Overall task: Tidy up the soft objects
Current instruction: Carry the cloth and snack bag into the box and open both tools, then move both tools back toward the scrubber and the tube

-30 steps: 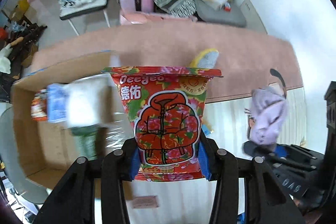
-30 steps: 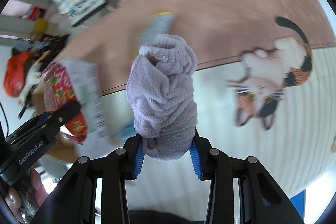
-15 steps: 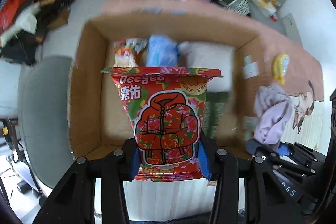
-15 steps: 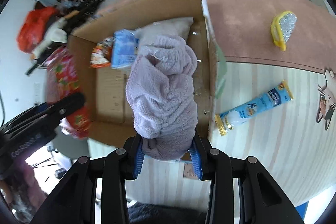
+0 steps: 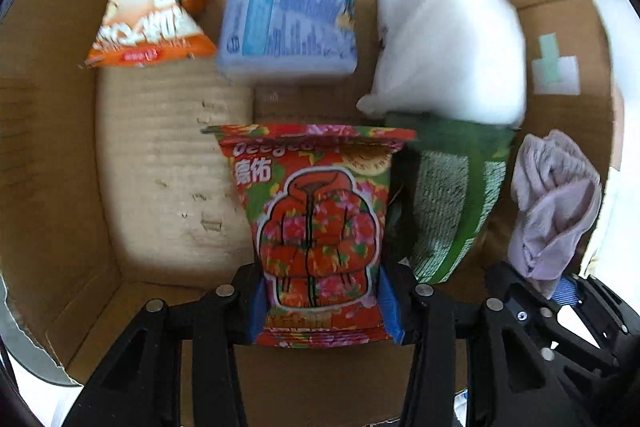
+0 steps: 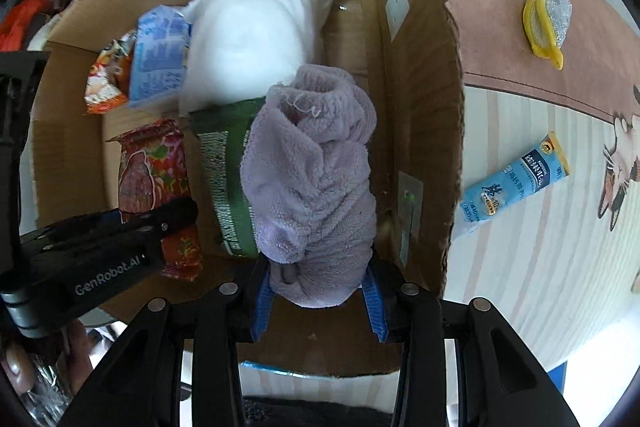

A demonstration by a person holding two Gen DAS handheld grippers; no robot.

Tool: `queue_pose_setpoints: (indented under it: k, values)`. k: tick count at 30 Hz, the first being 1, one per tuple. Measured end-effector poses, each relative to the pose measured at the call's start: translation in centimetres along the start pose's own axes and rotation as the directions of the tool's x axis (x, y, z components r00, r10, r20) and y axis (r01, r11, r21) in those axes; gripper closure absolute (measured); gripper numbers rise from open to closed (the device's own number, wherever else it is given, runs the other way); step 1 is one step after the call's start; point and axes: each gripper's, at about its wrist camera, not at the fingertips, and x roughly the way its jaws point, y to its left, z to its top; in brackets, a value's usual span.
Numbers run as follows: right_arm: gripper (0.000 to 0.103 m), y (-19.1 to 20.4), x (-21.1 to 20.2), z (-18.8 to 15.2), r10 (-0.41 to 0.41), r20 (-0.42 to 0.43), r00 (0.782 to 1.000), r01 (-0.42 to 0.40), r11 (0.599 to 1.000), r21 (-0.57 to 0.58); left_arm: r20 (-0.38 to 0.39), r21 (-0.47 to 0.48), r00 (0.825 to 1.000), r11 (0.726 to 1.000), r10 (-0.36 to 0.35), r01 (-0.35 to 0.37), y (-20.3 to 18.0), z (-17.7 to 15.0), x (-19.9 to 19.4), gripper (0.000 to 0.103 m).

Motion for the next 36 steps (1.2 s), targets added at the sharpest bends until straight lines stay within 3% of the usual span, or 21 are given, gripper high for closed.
queue_pose_setpoints:
  k: [5, 9, 10, 11, 12, 16, 18, 21, 23, 26, 32, 36]
  values:
    - [0.055, 0.2, 0.5, 0.3, 0.019, -0.023, 1.000, -0.019, 1.000, 0.011, -0.006, -0.007, 1.000, 1.000, -0.019, 0.019, 0.5, -0.7, -0.7, 0.059]
    - [0.039, 0.1, -0.1, 0.9, 0.034, -0.025, 0.999, -0.034, 0.999, 0.013, 0.061, 0.011, 0.998, 1.000, -0.005, 0.004, 0.8, -1.5, -3.8, 0.051]
    - [0.039, 0.2, -0.9, 0.5, 0.045, -0.018, 0.999, -0.044, 0.999, 0.015, 0.087, 0.020, 0.996, 1.000, 0.008, -0.009, 0.7, -1.8, -4.9, 0.047]
    - [0.039, 0.3, -1.4, 0.3, 0.047, -0.010, 0.999, -0.047, 0.999, 0.006, 0.100, 0.024, 0.995, 1.000, 0.011, -0.014, 0.9, -2.3, -5.6, 0.035]
    - [0.038, 0.4, -2.0, 0.2, 0.049, -0.004, 0.999, -0.049, 0.999, 0.002, 0.134, 0.027, 0.991, 0.999, 0.016, -0.020, 0.9, -2.8, -6.8, 0.029]
    - [0.026, 0.3, -4.3, -0.7, 0.058, 0.036, 0.998, -0.057, 0.998, -0.017, 0.219, 0.032, 0.975, 0.998, 0.046, -0.054, 1.1, -4.5, -9.9, 0.026]
    - [0.022, 0.4, -5.5, -1.2, 0.053, 0.062, 0.997, -0.051, 0.998, -0.030, 0.271, 0.029, 0.960, 0.996, 0.075, -0.086, 1.1, -5.7, -11.3, 0.013]
    - [0.016, 0.2, -7.6, -2.3, 0.046, 0.110, 0.993, -0.041, 0.998, -0.048, 0.321, 0.014, 0.943, 0.995, 0.089, -0.099, 1.6, -6.5, -13.2, 0.005]
    - [0.010, 0.5, -8.7, -3.0, 0.035, 0.138, 0.990, -0.027, 0.998, -0.061, 0.338, -0.002, 0.938, 0.996, 0.082, -0.086, 2.1, -7.3, -13.7, 0.004]
    - [0.000, 0.5, -10.4, -4.0, 0.025, 0.190, 0.981, -0.012, 0.997, -0.071, 0.395, -0.020, 0.915, 0.997, 0.082, -0.081, 1.9, -8.7, -15.1, 0.003]
    - [0.000, 0.7, -13.3, -6.1, -0.022, 0.286, 0.958, 0.050, 0.995, -0.091, 0.458, -0.047, 0.881, 0.993, 0.118, -0.108, 2.0, -11.5, -16.4, 0.002]
    - [0.000, 0.8, -14.6, -7.6, -0.004, 0.312, 0.950, 0.039, 0.994, -0.103, 0.478, -0.055, 0.869, 0.992, 0.125, -0.112, 1.8, -12.6, -16.8, 0.002]
